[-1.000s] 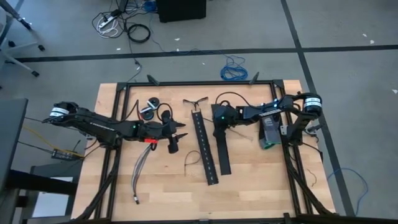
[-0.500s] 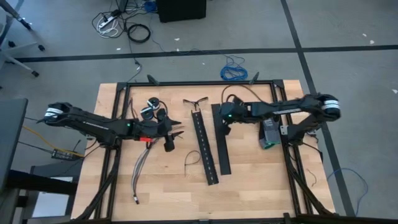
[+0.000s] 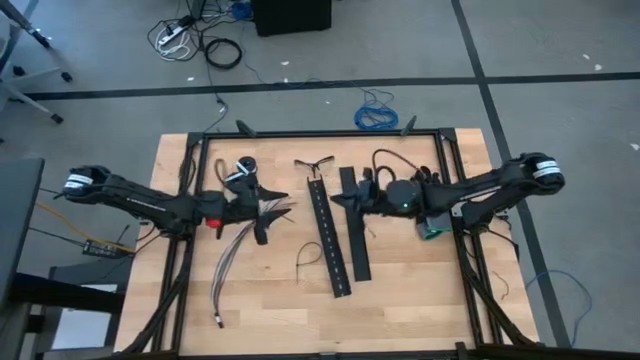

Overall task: Ziptie cables
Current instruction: Wrap the black zip tie on the cable

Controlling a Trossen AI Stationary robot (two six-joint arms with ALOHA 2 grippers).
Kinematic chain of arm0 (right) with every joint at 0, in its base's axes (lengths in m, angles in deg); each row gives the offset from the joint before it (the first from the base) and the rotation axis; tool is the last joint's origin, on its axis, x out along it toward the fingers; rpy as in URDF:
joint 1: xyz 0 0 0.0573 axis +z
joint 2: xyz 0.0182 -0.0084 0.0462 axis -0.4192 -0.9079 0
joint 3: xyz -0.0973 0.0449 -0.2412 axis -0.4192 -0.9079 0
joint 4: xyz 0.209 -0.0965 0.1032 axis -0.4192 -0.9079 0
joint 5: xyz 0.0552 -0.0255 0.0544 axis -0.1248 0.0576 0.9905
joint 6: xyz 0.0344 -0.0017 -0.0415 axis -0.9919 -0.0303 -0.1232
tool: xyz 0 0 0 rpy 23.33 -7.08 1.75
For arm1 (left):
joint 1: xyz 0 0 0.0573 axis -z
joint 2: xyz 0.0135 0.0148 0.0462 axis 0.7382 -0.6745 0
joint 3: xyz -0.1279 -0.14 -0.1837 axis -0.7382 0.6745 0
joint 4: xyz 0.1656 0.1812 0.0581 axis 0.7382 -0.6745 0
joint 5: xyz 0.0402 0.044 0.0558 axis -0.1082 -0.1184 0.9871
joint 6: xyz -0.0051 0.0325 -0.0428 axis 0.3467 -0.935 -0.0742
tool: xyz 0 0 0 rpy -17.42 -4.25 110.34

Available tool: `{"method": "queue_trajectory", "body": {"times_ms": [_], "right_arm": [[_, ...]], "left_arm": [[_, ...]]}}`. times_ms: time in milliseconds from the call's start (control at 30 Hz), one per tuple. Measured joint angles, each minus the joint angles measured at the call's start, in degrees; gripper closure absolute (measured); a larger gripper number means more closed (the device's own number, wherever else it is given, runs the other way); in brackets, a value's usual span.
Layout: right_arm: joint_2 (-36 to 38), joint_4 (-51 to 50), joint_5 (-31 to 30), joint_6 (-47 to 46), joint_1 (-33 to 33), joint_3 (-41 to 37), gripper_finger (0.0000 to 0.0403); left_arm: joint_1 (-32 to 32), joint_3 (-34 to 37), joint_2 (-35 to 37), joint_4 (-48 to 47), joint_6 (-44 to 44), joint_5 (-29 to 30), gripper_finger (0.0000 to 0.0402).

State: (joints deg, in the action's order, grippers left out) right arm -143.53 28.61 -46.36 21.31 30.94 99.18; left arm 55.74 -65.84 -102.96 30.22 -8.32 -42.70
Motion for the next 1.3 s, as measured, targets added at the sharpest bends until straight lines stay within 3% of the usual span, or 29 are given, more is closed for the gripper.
{"method": "queue_trajectory", "body": {"times_ms": [100,267,500,833,1033,1233,1300], "right_arm": [[-4.41,12.56,4.47,1.37,0.71,-0.61,0.0402],[-12.36,26.28,10.69,2.47,-0.93,0.87,0.0402],[-20.06,27.72,18.88,0.2,-4.25,6.55,0.0402],[-20.77,28.51,20.28,0.72,-4.71,7.69,0.0403],[-20.77,27.97,20.26,0.73,-5.89,7.72,0.0403],[-20.75,28.05,20.6,0.75,-7.05,7.72,0.0403],[-20.75,28.06,21.5,0.75,-7.41,7.72,0.0403]], "left_arm": [[0.0,3.07,-0.56,12.79,0.67,-1.66,0.0209],[-0.01,2.32,-2.36,16.5,1.13,-4.2,0.0209],[-0.27,-2.87,-8.08,16.05,-0.3,-4.83,0.0209],[-2.02,-3.84,-9.07,15.59,-0.59,-4.01,0.0217],[-2.08,-3.8,-9.11,14.57,-0.73,-4.94,0.0282],[-2.08,-3.8,-9.11,14.28,-4.06,-5.02,0.0387],[-2.1,-3.8,-9.11,14.51,-5.08,-4.91,0.0396]]}}
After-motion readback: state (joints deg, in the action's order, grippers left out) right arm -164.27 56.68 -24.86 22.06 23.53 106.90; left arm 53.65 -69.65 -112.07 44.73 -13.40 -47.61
